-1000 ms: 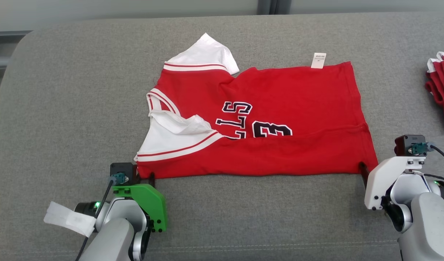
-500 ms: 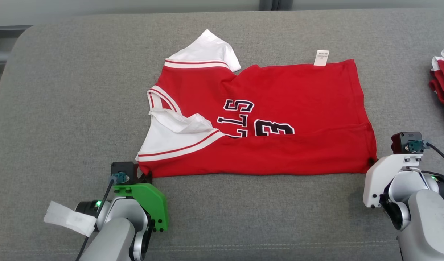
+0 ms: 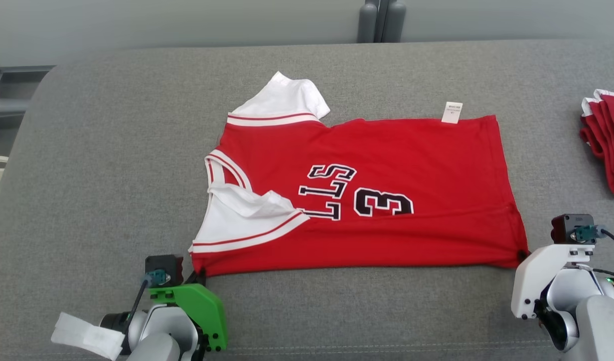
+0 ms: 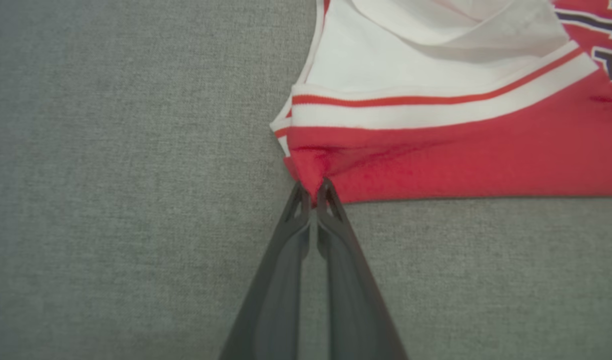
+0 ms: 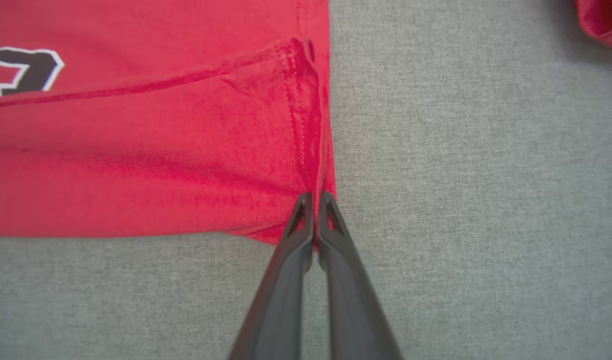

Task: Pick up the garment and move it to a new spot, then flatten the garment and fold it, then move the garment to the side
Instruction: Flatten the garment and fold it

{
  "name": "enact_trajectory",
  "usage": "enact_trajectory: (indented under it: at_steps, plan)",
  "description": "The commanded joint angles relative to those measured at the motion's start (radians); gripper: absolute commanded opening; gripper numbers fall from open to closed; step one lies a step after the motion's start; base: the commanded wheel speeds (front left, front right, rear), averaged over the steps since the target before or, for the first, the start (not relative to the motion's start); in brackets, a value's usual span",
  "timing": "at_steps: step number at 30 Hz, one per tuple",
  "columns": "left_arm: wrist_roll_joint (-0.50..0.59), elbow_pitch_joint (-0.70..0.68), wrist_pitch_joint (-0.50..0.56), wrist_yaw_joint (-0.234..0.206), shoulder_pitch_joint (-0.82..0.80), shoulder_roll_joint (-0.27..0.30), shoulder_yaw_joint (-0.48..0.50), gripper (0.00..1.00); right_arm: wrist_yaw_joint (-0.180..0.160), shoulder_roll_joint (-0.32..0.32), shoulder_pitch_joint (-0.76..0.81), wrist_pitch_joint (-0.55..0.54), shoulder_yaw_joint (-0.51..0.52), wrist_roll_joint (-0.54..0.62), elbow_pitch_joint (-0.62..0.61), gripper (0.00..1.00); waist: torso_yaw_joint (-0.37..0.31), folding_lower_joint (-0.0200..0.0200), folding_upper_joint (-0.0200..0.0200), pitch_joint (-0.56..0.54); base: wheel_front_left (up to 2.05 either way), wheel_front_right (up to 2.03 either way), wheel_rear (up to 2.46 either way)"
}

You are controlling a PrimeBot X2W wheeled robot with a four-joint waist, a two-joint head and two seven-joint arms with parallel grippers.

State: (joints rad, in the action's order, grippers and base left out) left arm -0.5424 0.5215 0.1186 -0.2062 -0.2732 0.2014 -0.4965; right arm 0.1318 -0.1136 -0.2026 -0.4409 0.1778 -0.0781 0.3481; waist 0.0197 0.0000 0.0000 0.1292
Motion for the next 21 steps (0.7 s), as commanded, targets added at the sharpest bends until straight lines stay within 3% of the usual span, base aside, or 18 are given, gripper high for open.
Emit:
enact_trajectory:
  at_steps: [1, 11, 21]
  plan:
    - [-0.005, -0.014, 0.003, -0.012, 0.031, 0.021, 0.006, 0.00, -0.002, -0.003, 0.031, -0.014, 0.012, -0.011, -0.016, 0.00, 0.003, 0.0000, 0.0000, -0.022, 0.00, 0.00, 0.00]
    - [-0.021, -0.129, 0.046, -0.056, 0.150, 0.060, 0.005, 0.00, -0.002, 0.018, 0.139, -0.091, 0.027, -0.040, -0.132, 0.00, 0.005, 0.0000, 0.0000, -0.058, 0.00, 0.00, 0.00]
    - [-0.026, -0.200, 0.059, -0.089, 0.218, 0.073, -0.001, 0.02, -0.002, 0.025, 0.197, -0.118, 0.059, -0.011, -0.164, 0.00, 0.019, 0.0000, 0.0000, -0.071, 0.00, 0.00, 0.00]
